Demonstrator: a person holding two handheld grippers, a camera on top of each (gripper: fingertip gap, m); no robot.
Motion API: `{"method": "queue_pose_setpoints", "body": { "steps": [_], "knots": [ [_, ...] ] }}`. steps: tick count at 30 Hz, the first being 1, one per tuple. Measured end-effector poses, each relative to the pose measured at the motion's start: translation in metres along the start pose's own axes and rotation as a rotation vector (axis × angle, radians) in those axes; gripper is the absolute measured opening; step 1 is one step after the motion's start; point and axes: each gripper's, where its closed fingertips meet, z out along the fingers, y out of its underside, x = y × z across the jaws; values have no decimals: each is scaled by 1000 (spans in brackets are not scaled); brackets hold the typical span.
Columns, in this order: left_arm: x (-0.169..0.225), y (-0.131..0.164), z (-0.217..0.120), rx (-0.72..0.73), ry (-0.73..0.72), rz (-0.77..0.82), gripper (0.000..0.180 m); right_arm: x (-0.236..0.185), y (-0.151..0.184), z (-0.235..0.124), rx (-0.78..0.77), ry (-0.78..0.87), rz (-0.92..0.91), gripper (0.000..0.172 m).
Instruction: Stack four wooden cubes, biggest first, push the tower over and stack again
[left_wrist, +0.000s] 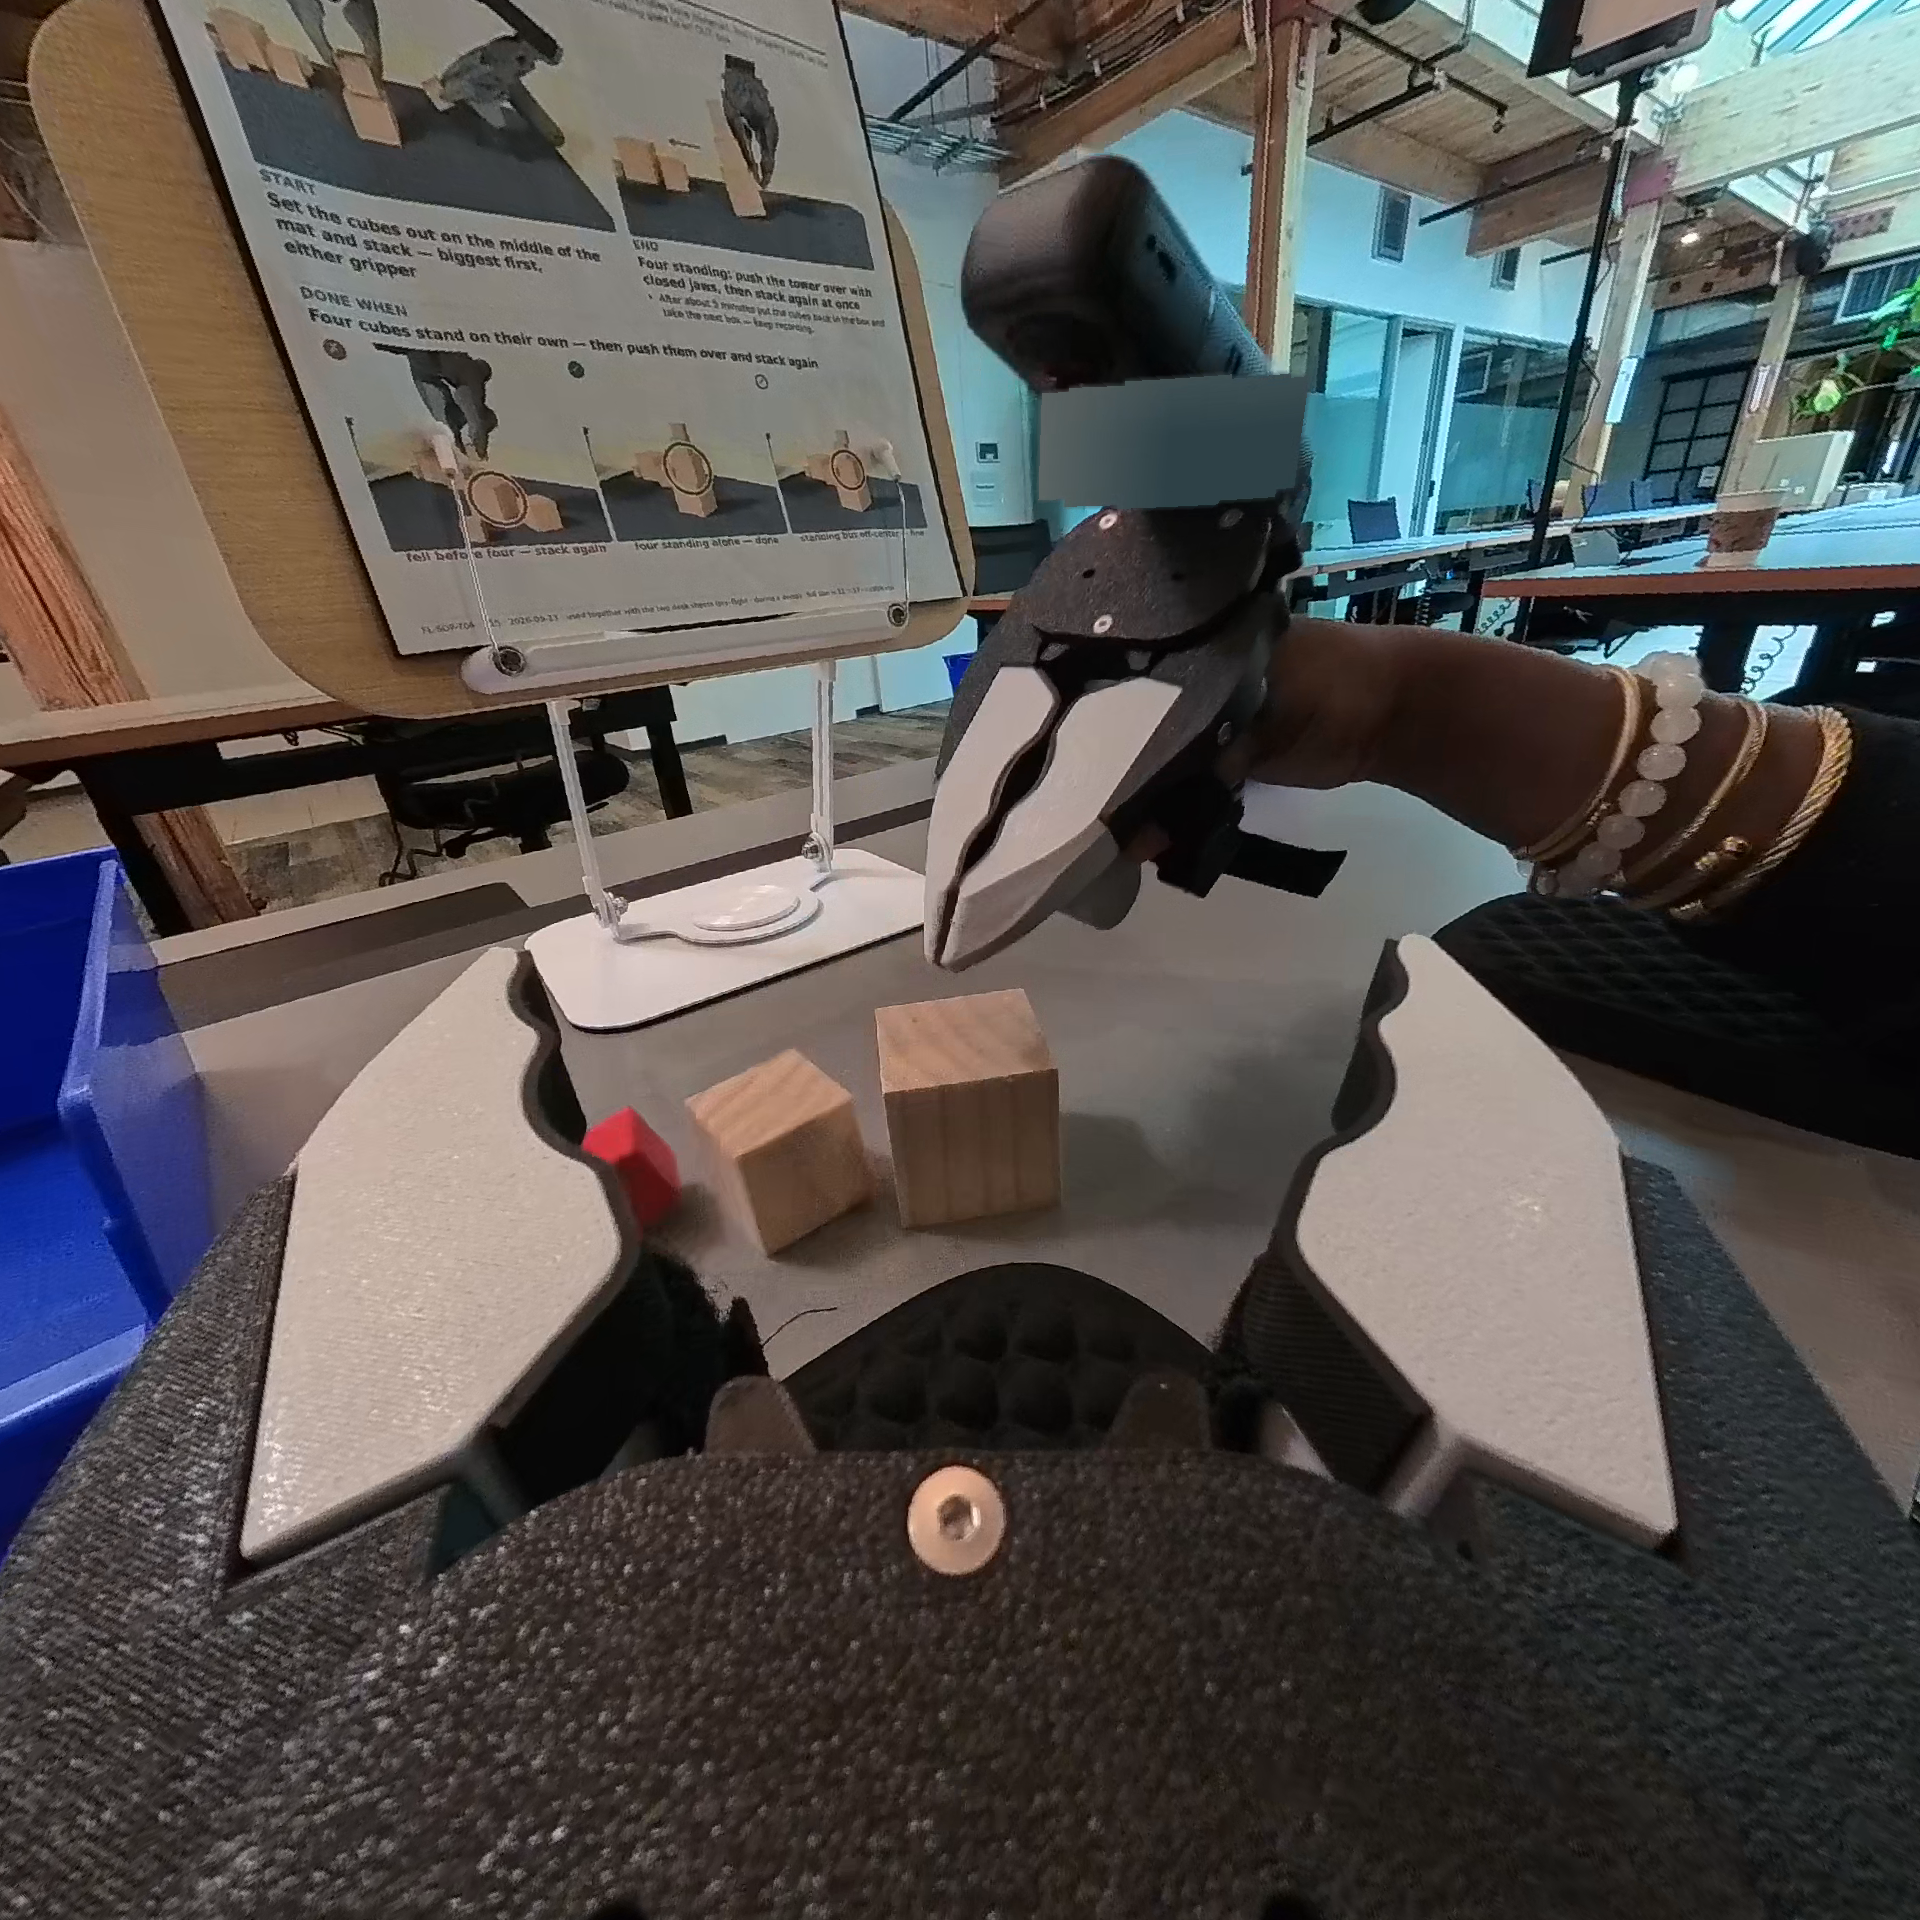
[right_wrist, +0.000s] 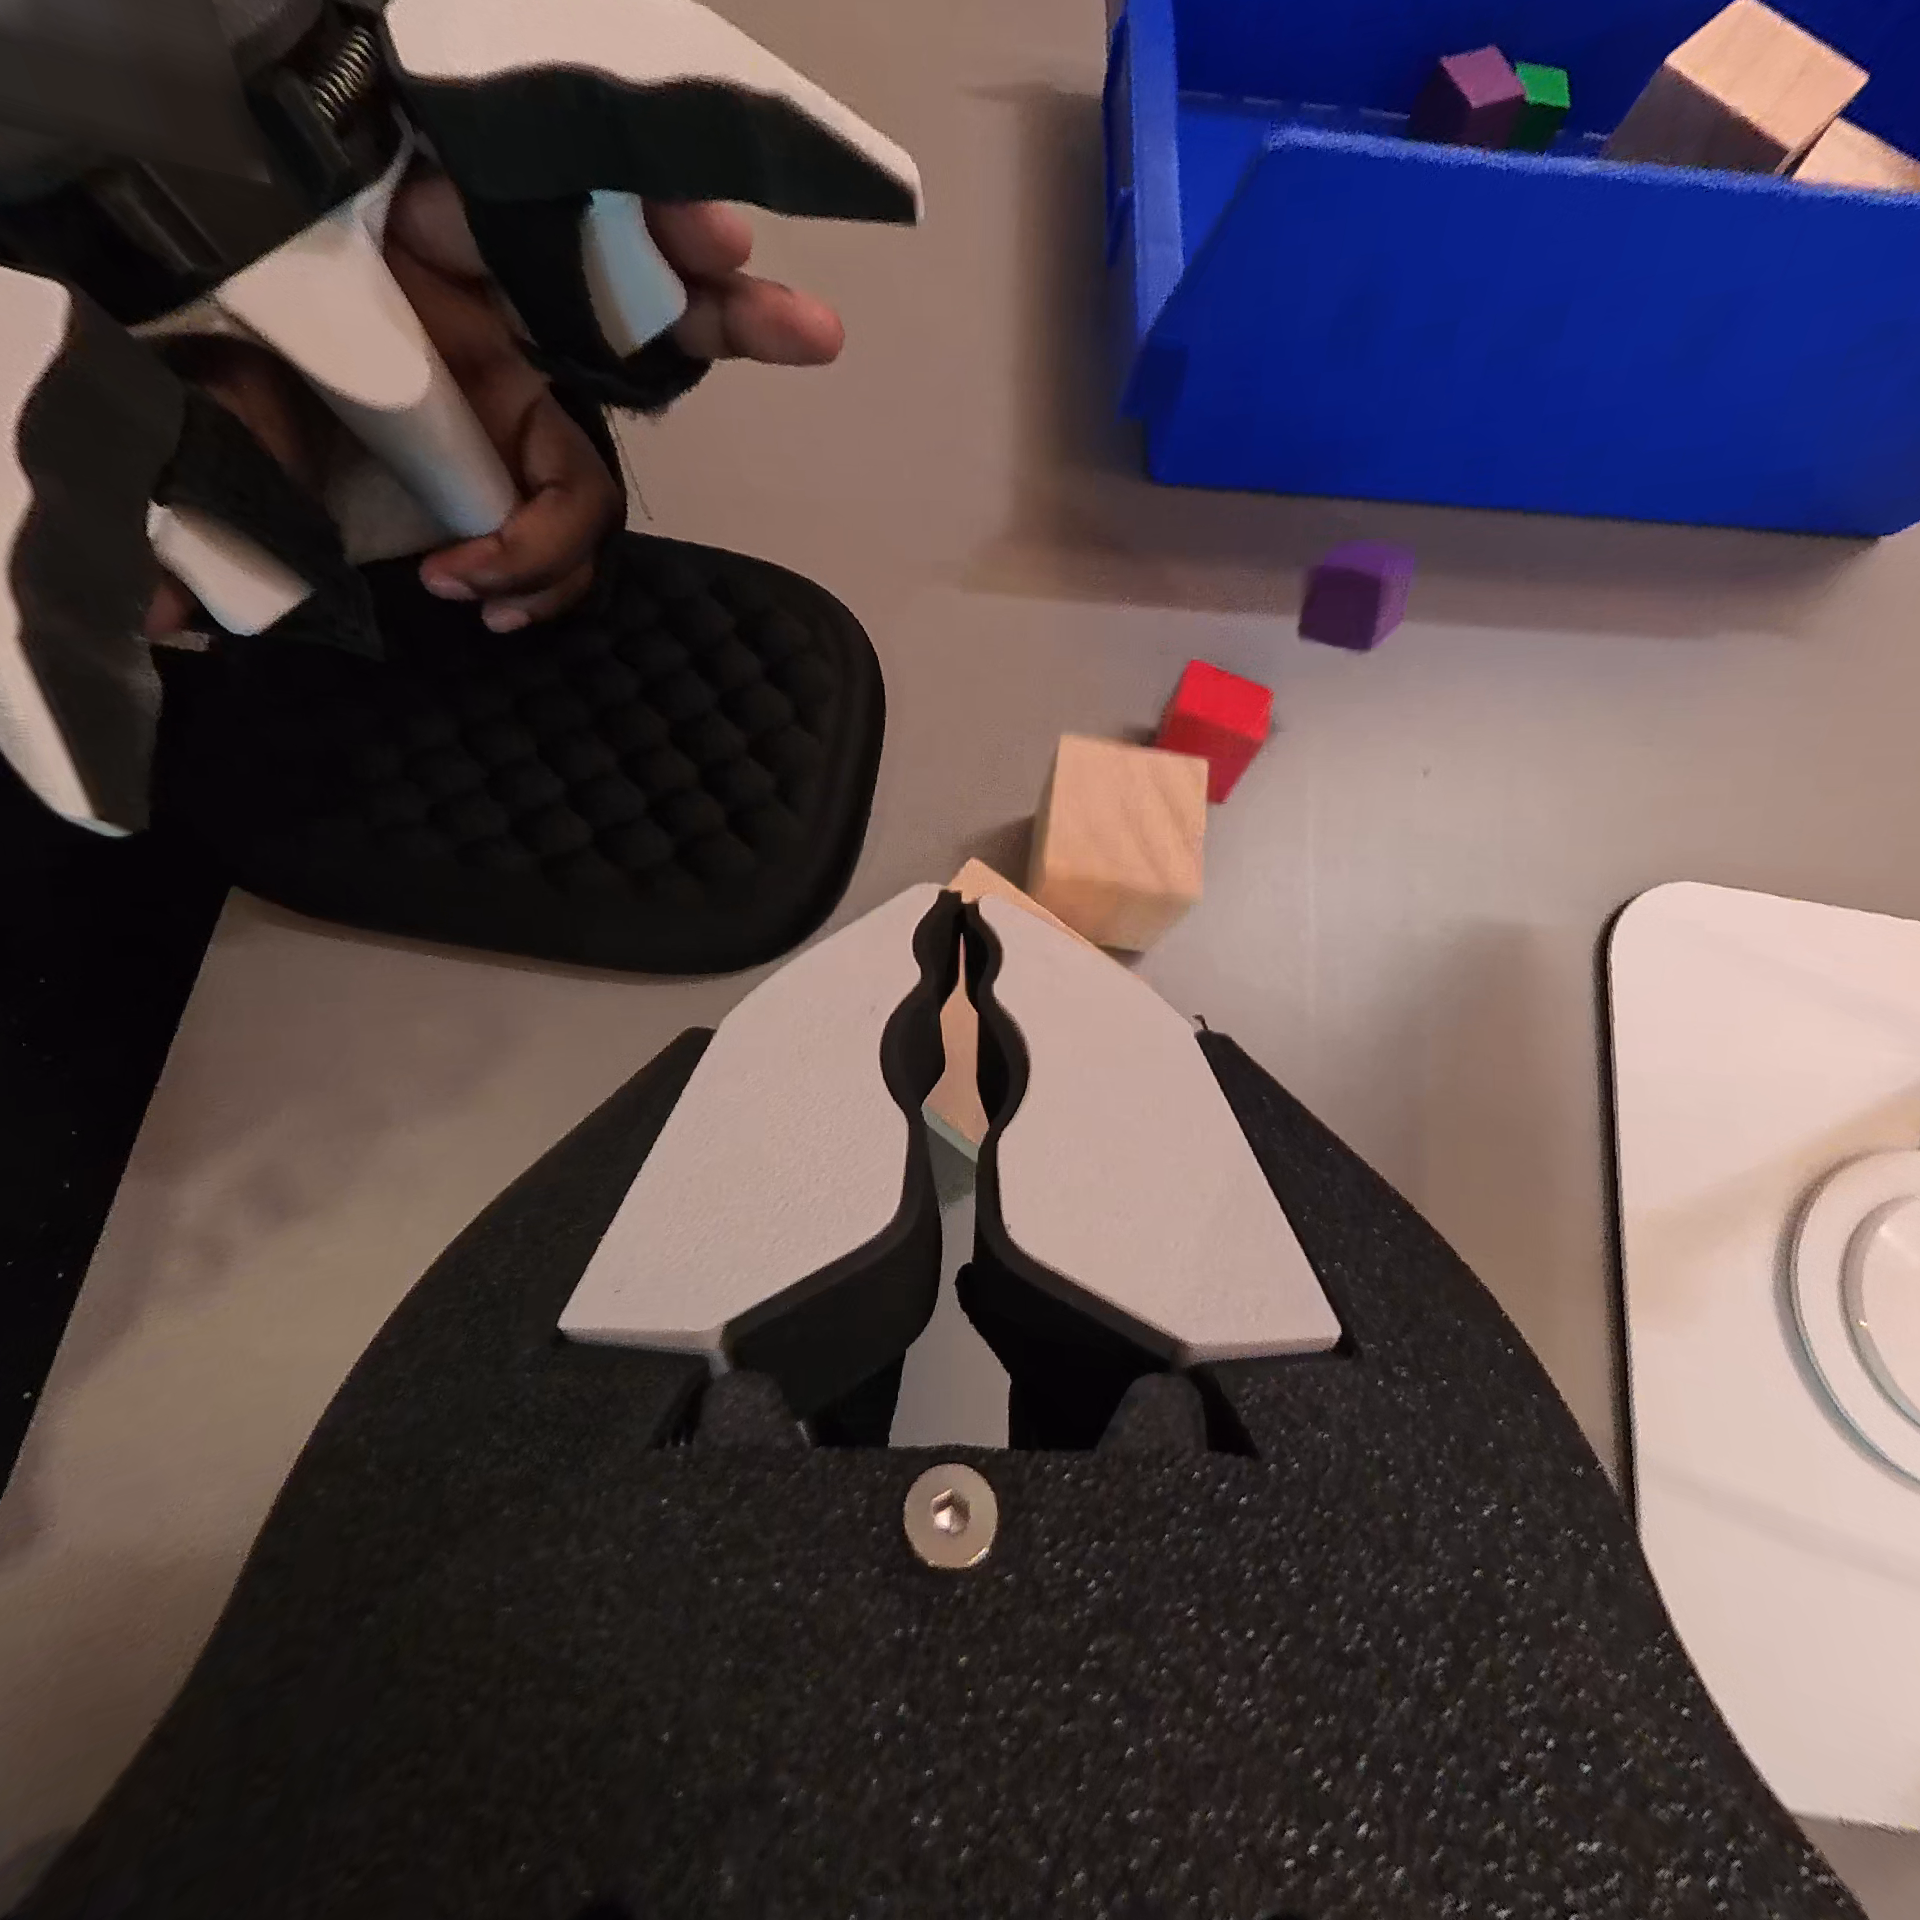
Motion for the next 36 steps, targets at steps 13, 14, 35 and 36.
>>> {"method": "queue_pose_setpoints", "body": {
  "steps": [13, 14, 35, 36],
  "knots": [
    [0, 0, 0, -1, 3, 0, 141, -1, -59, -74, 481, 226, 90, 144],
    [1, 0, 0, 0, 4, 1, 140, -4, -58, -82, 513, 241, 97, 146],
    [10, 15, 11, -160, 78, 6, 131, -67, 89, -134, 540, 538, 203, 143],
    [13, 18, 14, -207, 110, -12, 126, -68, 87, -138, 566, 540, 197, 143]
  ]
}}
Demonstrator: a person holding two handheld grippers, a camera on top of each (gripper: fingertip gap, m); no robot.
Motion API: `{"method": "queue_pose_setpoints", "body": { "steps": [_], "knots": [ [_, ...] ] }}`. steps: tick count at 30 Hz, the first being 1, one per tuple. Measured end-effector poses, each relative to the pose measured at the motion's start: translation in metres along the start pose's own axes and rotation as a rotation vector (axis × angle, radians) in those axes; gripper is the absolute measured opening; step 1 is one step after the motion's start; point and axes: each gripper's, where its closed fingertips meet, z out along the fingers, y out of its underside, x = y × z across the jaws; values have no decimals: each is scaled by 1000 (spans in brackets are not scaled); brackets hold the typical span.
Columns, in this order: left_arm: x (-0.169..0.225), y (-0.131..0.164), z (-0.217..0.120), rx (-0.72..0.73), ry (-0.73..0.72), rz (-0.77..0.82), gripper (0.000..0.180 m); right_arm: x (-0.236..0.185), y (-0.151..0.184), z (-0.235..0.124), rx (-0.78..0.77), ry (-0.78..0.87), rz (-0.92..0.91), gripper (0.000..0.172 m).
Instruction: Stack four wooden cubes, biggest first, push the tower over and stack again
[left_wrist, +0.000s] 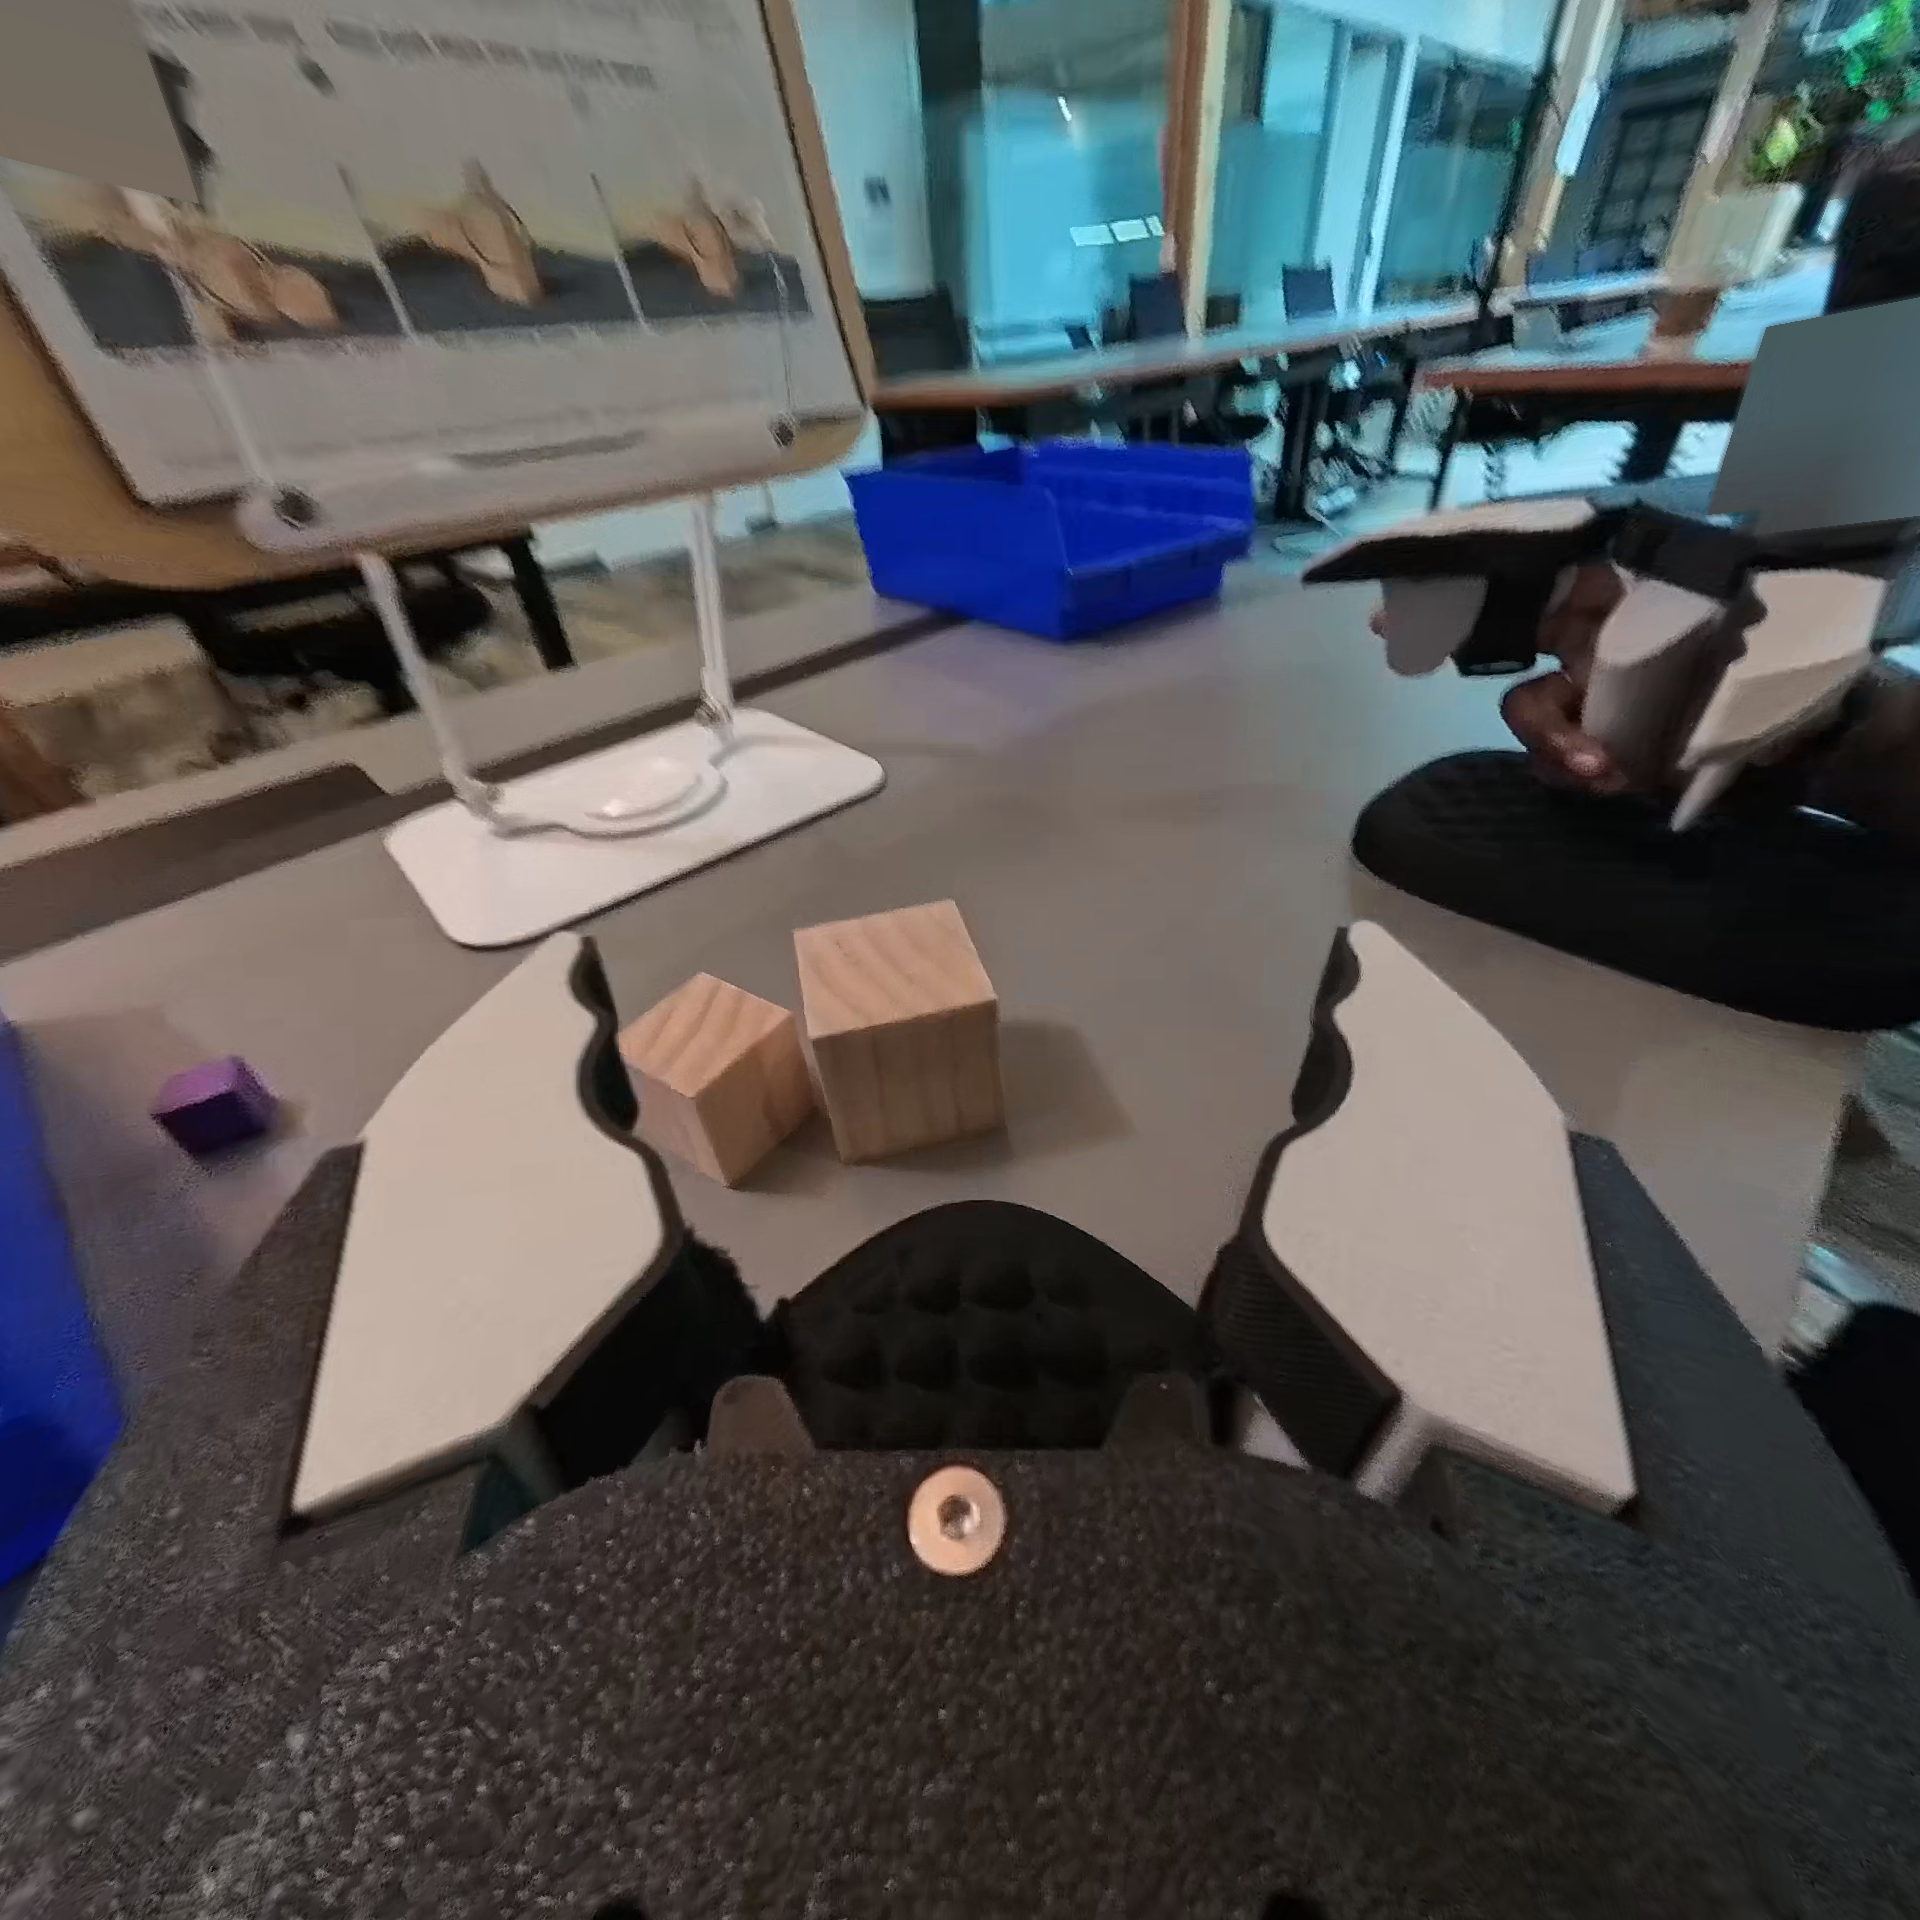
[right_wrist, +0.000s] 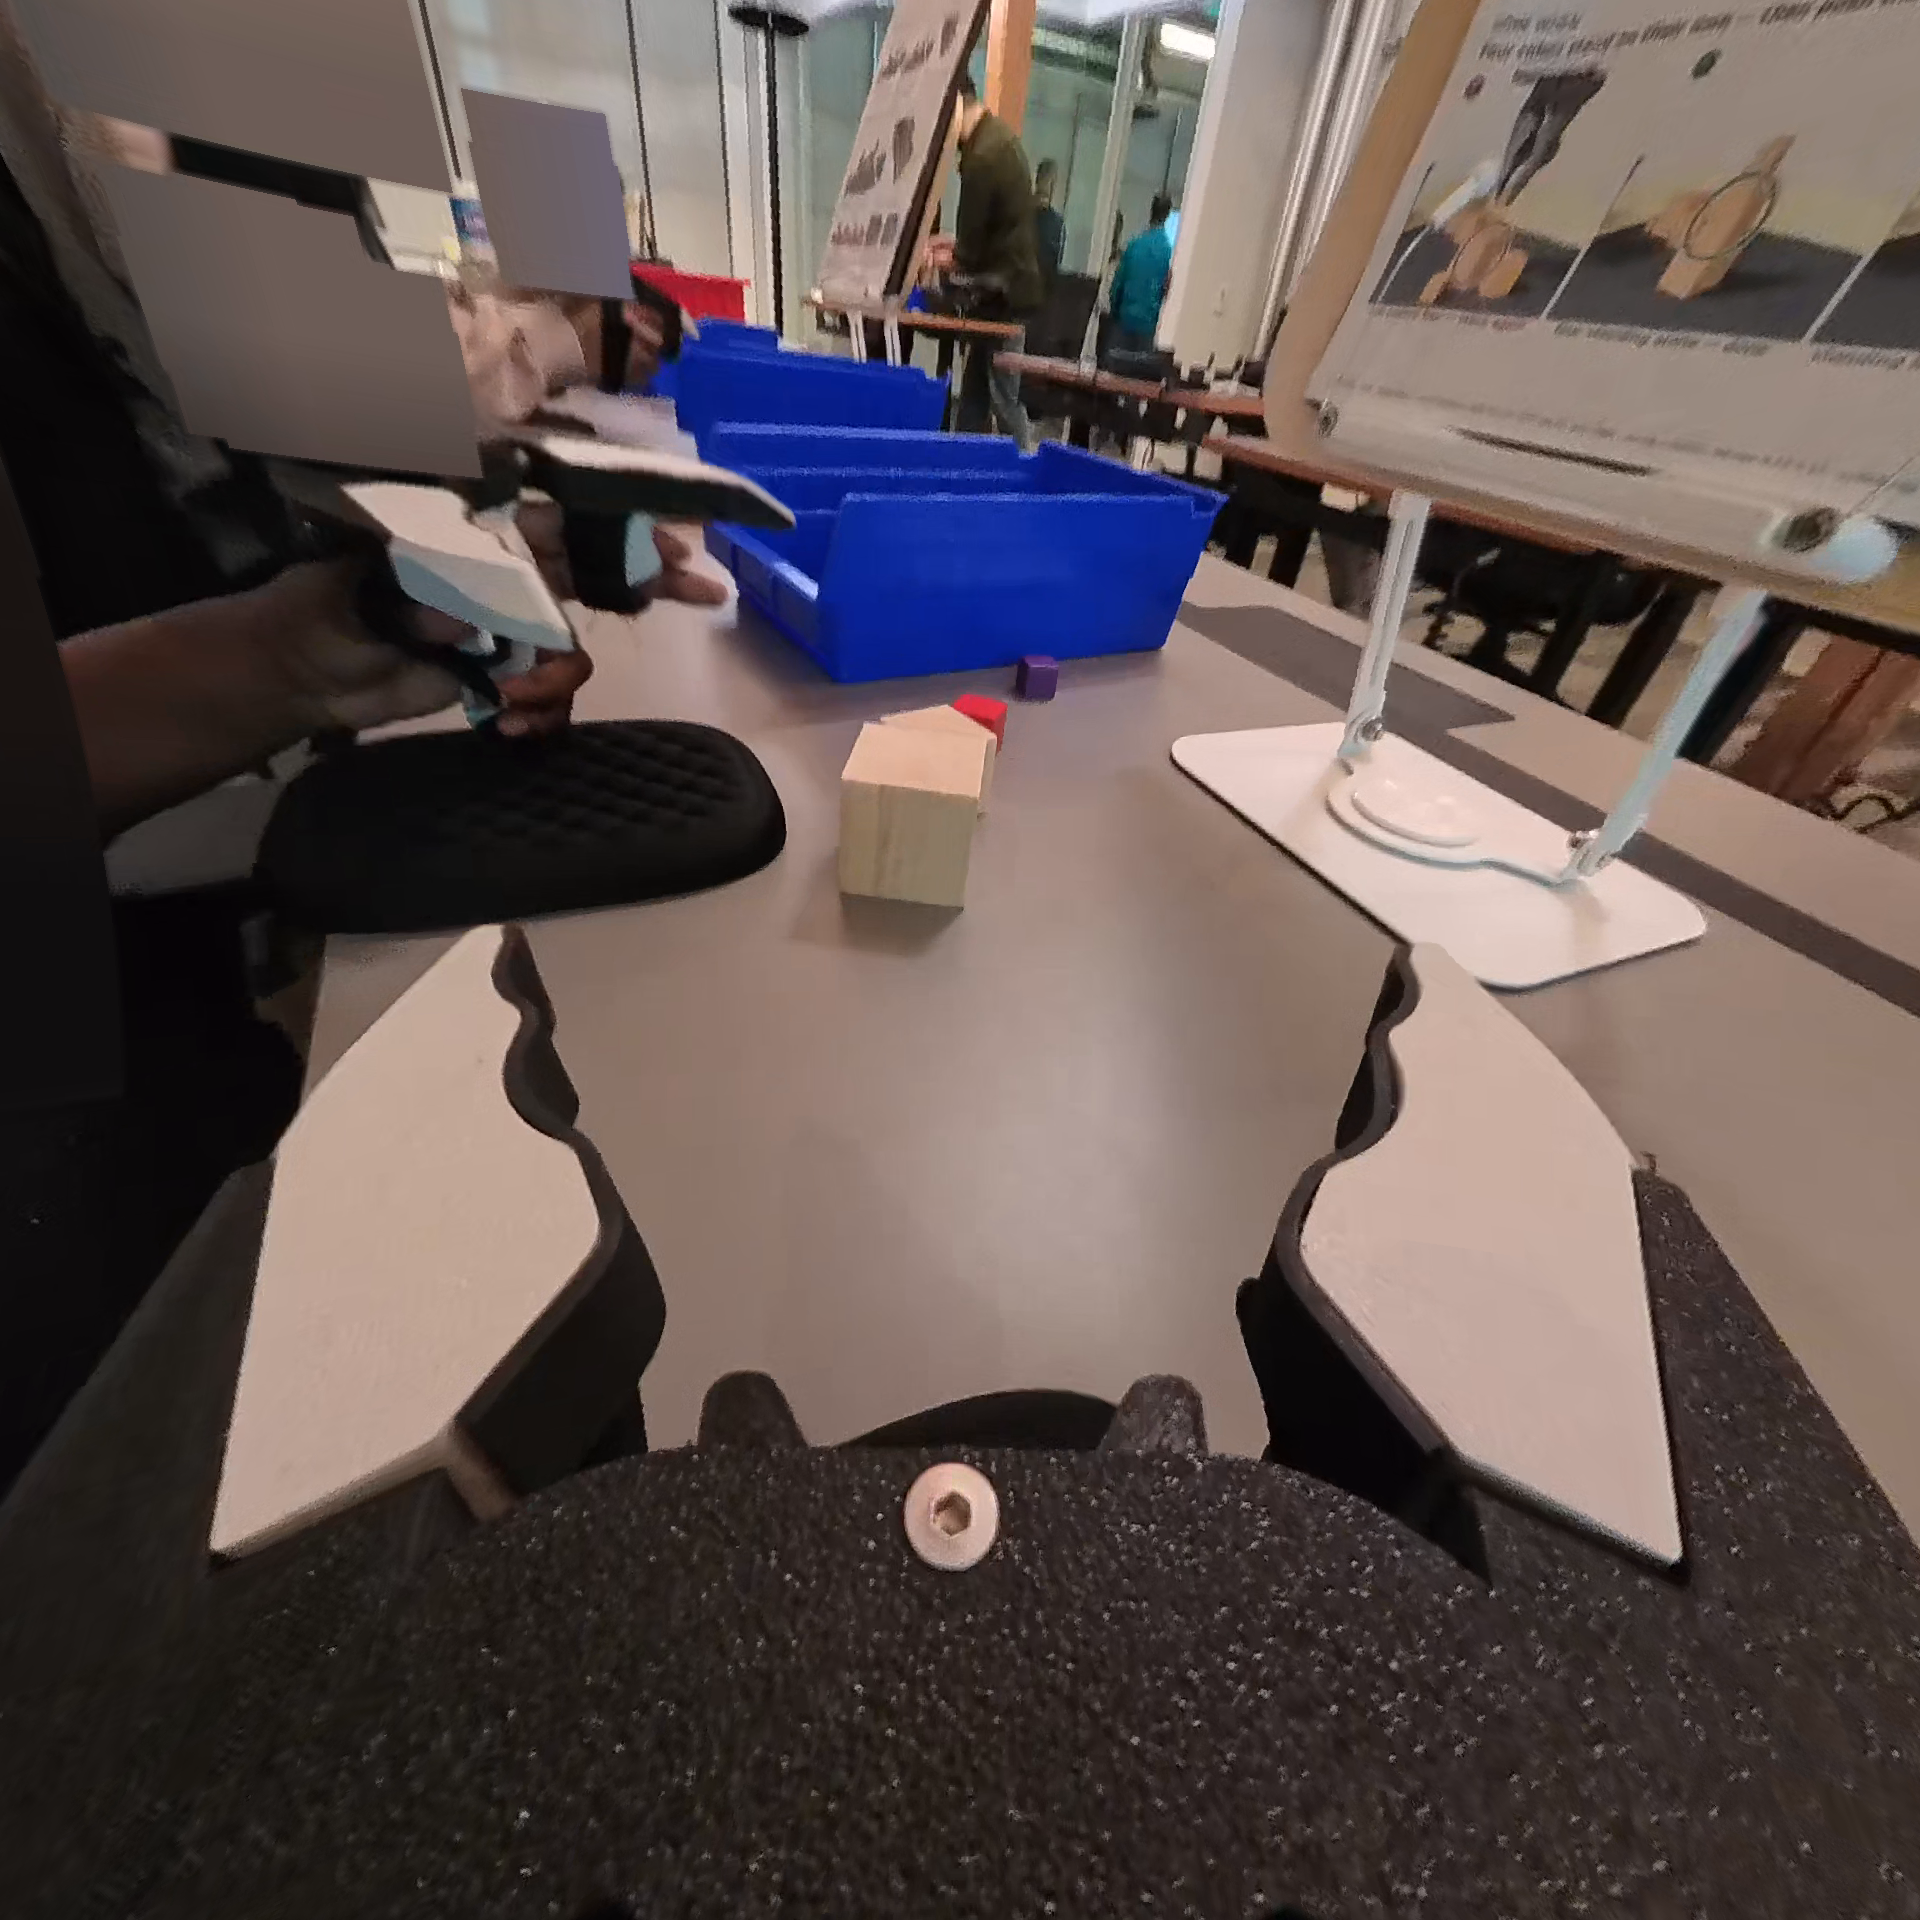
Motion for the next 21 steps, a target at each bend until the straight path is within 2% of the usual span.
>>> {"method": "queue_pose_setpoints", "body": {
  "steps": [4, 8, 9, 14, 18, 21],
  "knots": [
    [0, 5, 19, -195, 78, -17, 104, 5, -1, -3, 34, 23, 31, 144],
    [-5, 41, 35, -628, 150, 12, 80, 4, 0, -2, 21, 36, 3, 144],
    [-6, 46, 40, -694, 151, 10, 78, 3, 2, -1, 11, 40, -12, 144],
    [-23, 59, 62, -832, 66, 53, 81, 0, 6, 2, -23, 51, -57, 144],
    [-18, 72, 67, -890, 91, 30, 82, -1, 6, 2, -22, 50, -58, 142],
    [-16, 75, 70, -897, 107, 33, 73, -1, 5, 1, -20, 50, -61, 141]
  ]
}}
